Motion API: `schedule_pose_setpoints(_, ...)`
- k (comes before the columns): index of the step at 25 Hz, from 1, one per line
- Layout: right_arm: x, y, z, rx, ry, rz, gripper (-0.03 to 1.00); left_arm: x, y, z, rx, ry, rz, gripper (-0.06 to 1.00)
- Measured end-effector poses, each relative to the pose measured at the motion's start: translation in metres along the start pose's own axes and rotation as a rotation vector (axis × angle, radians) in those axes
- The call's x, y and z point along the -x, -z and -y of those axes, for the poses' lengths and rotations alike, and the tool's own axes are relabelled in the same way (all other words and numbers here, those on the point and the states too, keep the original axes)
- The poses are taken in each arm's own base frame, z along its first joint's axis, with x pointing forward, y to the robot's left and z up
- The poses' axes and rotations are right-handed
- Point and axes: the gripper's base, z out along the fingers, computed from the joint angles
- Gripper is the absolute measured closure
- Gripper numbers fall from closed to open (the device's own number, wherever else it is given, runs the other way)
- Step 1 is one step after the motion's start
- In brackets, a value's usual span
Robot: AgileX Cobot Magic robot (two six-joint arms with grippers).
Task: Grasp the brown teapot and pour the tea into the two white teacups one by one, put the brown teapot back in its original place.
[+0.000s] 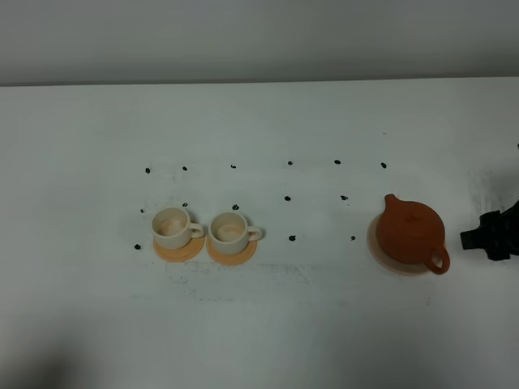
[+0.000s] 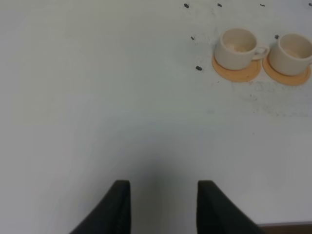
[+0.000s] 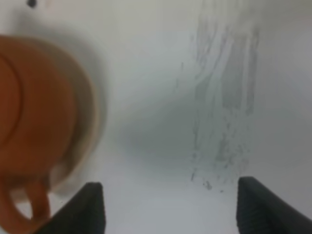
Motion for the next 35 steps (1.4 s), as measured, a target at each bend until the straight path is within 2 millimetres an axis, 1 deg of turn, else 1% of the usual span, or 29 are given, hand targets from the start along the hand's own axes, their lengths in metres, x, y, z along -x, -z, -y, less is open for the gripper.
schedule_pose_setpoints(3,-0.003,-0.013,-0.002,0.005,-0.002,-0.035,0.41,0.0,0.0,0.0,0.0,0.0,0.0,0.63)
schedule_pose_setpoints(6,-0.004,-0.018,-0.005,0.01,0.003,-0.045,0.41,0.0,0.0,0.0,0.0,0.0,0.0,0.63)
schedule_pose_setpoints(19,-0.004,-0.018,-0.02,0.039,0.03,-0.048,0.41,0.0,0.0,0.0,0.0,0.0,0.0,0.63)
schedule_pose_setpoints(27,-0.008,-0.018,-0.022,0.057,-0.005,-0.086,0.41,0.0,0.0,0.0,0.0,0.0,0.0,0.63)
schedule_pose_setpoints(35,-0.008,-0.018,-0.023,0.069,-0.002,-0.084,0.42,0.0,0.0,0.0,0.0,0.0,0.0,0.63)
